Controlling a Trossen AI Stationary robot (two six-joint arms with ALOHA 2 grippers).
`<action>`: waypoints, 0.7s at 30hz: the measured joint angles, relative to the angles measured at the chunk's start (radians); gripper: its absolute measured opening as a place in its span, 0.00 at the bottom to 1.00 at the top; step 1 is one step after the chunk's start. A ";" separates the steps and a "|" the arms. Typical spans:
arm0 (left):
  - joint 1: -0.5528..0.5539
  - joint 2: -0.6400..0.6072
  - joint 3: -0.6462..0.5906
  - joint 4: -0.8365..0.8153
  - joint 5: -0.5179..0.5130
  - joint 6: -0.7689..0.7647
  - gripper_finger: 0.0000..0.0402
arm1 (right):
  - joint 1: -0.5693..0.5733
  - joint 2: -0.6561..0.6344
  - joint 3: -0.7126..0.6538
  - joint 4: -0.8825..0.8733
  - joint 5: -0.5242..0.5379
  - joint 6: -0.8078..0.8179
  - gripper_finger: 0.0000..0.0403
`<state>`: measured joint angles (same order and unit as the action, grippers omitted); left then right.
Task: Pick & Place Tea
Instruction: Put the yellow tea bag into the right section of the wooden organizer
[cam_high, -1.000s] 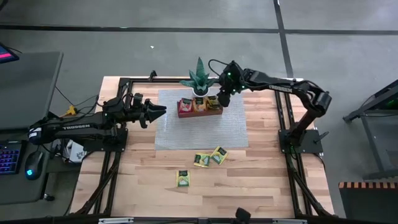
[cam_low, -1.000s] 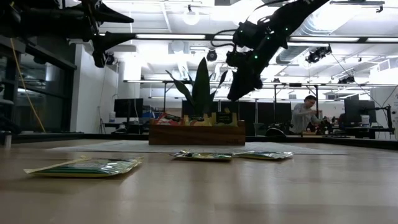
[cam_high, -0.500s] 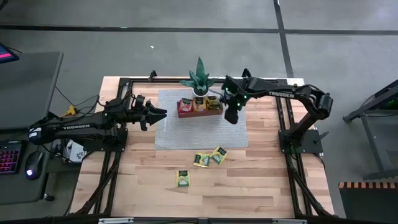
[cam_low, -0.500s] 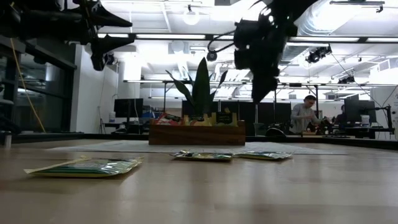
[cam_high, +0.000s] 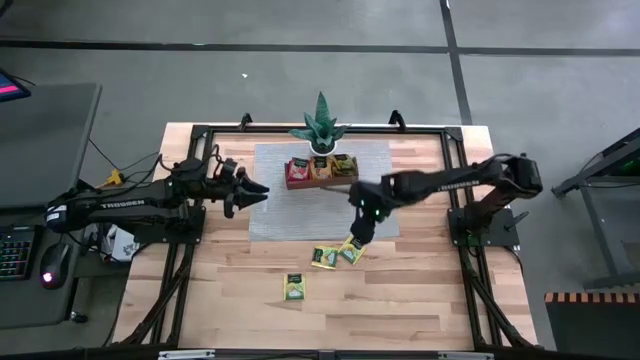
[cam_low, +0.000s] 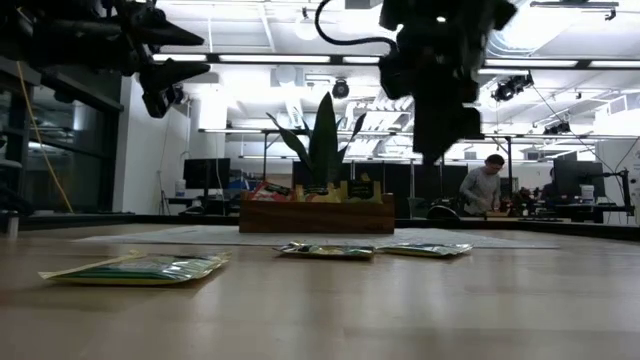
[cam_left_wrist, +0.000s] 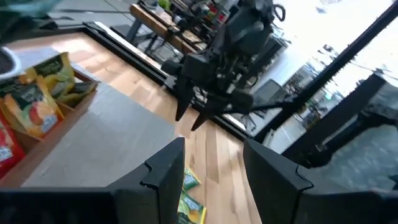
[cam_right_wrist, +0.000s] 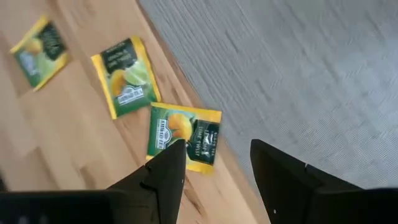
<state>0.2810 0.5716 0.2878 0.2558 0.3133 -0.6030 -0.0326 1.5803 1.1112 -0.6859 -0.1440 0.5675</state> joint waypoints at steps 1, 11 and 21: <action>0.000 0.000 0.000 -0.001 0.017 0.005 0.41 | 0.022 0.000 -0.018 0.022 0.026 0.043 0.44; 0.000 0.000 0.000 -0.032 0.129 0.038 0.41 | 0.148 0.001 -0.233 0.367 0.100 0.154 0.44; 0.000 0.000 0.000 -0.050 0.194 0.040 0.41 | 0.205 0.002 -0.266 0.493 0.085 0.074 0.44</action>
<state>0.2810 0.5716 0.2878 0.2058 0.5072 -0.5631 0.1727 1.5822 0.8452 -0.1931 -0.0589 0.6412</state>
